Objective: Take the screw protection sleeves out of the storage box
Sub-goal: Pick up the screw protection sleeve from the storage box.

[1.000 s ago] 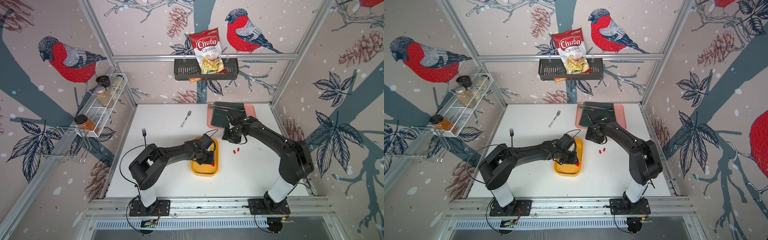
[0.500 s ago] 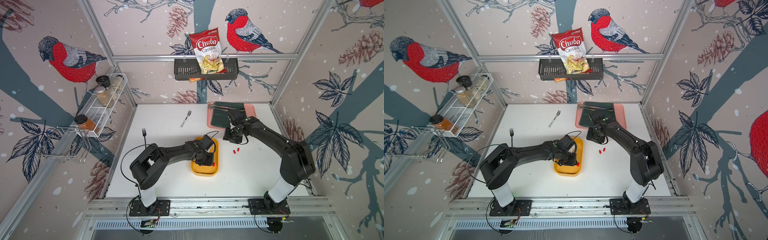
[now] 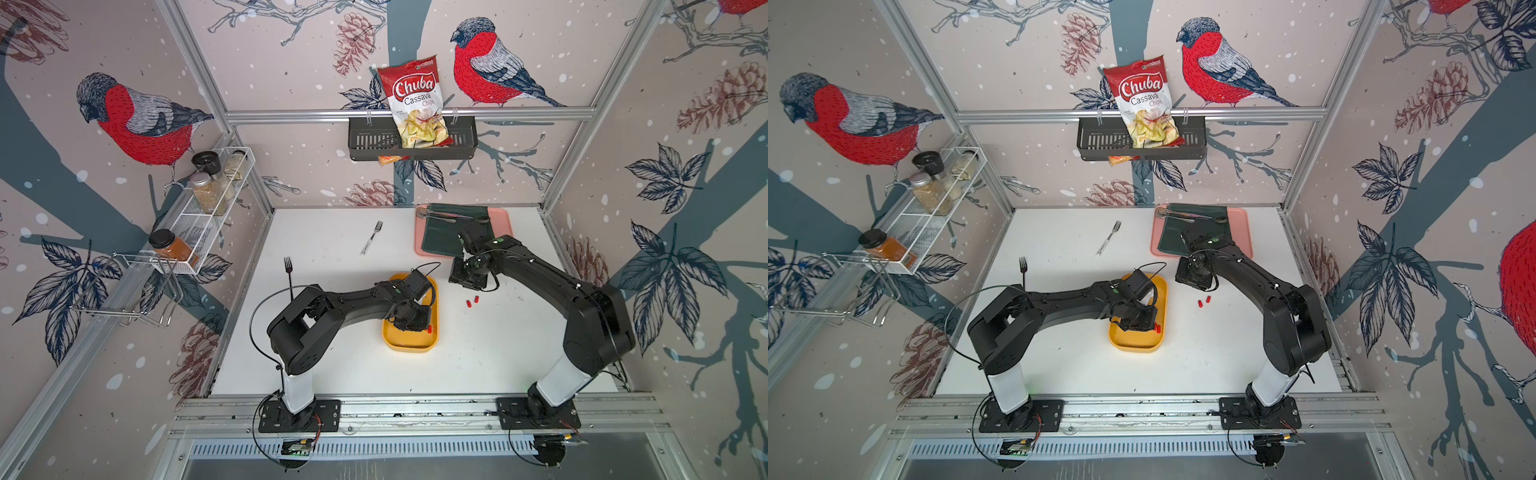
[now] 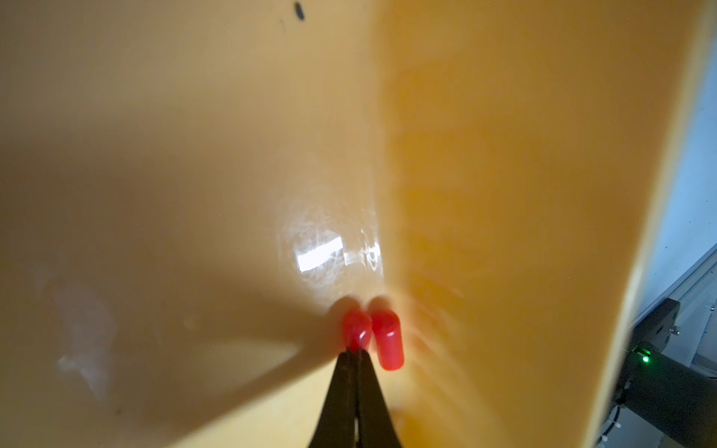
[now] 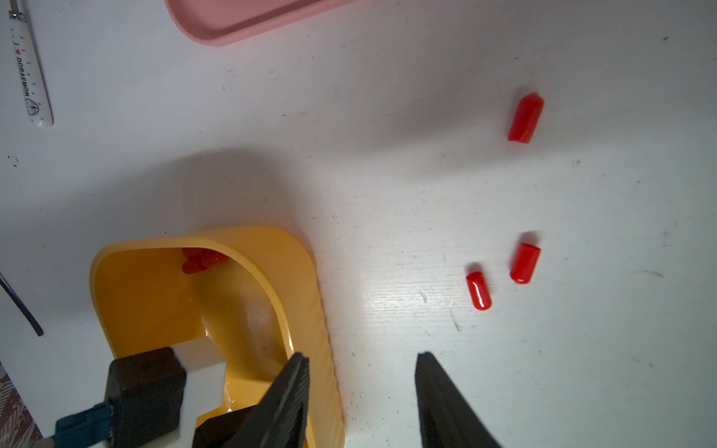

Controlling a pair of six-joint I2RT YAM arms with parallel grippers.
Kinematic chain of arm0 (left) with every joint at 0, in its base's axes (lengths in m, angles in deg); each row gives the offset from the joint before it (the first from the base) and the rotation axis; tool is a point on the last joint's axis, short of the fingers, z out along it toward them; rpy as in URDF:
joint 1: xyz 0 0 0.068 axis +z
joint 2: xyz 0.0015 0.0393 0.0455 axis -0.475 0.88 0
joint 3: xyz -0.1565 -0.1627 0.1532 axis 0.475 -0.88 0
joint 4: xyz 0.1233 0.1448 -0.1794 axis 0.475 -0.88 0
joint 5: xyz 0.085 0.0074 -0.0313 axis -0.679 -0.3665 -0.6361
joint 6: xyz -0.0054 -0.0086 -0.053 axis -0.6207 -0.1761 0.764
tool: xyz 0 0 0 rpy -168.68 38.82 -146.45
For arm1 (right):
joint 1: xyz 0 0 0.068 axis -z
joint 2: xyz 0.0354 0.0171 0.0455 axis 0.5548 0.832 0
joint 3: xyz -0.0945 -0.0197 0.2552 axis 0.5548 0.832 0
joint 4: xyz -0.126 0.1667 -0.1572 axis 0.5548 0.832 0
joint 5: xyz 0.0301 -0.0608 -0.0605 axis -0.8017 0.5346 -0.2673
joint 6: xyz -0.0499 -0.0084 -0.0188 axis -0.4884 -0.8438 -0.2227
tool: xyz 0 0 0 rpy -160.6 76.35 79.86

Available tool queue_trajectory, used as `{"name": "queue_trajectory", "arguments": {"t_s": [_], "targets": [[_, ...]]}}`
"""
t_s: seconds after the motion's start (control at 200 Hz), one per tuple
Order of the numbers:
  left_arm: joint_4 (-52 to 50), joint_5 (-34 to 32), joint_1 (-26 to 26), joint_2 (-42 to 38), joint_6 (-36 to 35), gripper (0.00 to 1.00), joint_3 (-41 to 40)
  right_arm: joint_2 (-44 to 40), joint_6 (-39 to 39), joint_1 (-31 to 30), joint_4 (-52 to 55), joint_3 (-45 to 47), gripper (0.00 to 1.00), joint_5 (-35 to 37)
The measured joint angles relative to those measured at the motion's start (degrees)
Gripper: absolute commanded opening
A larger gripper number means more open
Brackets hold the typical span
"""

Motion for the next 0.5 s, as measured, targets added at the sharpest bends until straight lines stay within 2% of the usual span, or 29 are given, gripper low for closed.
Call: {"name": "queue_trajectory", "arguments": {"t_s": [0.26, 0.36, 0.5], "targets": [[-4.0, -4.5, 1.6, -8.5, 0.9, 0.0, 1.7, -0.1, 0.0, 0.0, 0.0, -0.1, 0.49, 0.0], [-5.7, -6.9, 4.3, -13.9, 1.3, 0.0, 0.3, -0.1, -0.1, 0.0, 0.0, -0.2, 0.49, 0.0], [-8.9, -10.2, 11.0, -23.0, 1.3, 0.0, -7.0, -0.1, -0.3, 0.0, 0.0, -0.4, 0.49, 0.0]]}}
